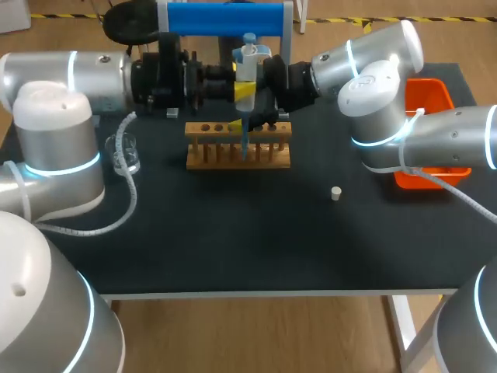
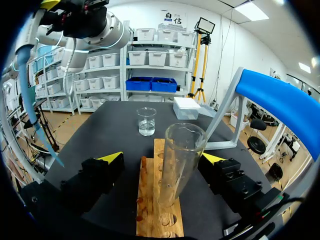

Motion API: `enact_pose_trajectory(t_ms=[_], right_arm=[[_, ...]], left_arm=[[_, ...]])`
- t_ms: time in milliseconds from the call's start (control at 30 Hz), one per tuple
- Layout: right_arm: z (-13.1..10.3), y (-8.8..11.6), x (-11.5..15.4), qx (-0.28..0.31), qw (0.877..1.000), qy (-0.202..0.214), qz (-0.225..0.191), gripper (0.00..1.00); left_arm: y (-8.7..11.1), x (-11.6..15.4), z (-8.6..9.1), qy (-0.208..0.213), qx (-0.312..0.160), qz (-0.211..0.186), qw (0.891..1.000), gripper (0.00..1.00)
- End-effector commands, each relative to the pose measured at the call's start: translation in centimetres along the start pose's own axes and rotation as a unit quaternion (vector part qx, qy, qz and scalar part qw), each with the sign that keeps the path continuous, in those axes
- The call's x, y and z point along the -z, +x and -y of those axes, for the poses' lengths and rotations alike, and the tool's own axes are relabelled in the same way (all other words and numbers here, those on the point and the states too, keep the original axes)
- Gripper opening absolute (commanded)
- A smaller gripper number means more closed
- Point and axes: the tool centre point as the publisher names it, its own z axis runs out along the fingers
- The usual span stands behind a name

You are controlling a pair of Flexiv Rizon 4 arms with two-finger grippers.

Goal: Invert the test tube, pick up the pipette, mount the tip to pipette, aspirate from beaker and dispense into the tube, eject the tip, return the pipette, and cap with the stopper.

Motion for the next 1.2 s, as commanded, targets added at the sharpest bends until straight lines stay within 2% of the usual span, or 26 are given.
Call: enact_pose_trajectory(t_ms=[33, 500, 967, 1100, 1200], right_arm=[[0.0, 0.0, 0.0, 0.000, 1.000, 0.001, 0.000, 1.00], [0.0, -0.1, 0.3, 0.000, 1.000, 0.001, -0.001, 1.00], [1.1, 0.7, 7.8, 0.007, 1.000, -0.020, 0.007, 1.00], [1.1, 1.2, 10.6, 0.000, 0.999, -0.044, 0.007, 1.00], [0.3, 2.1, 12.8, -0.013, 0.997, -0.071, -0.008, 1.00]], left_arm=[[-0.5, -0.9, 0.0, -0.001, 0.001, -0.004, 1.000, 0.00], [-0.4, -0.8, -0.2, 0.001, 0.009, 0.004, 1.000, 0.00], [-0.4, -0.8, -0.2, 0.001, 0.009, 0.004, 1.000, 0.00], [-0.4, -0.8, -0.2, 0.001, 0.009, 0.004, 1.000, 0.00], [-0.4, -0.8, -0.2, 0.001, 0.009, 0.004, 1.000, 0.00]])
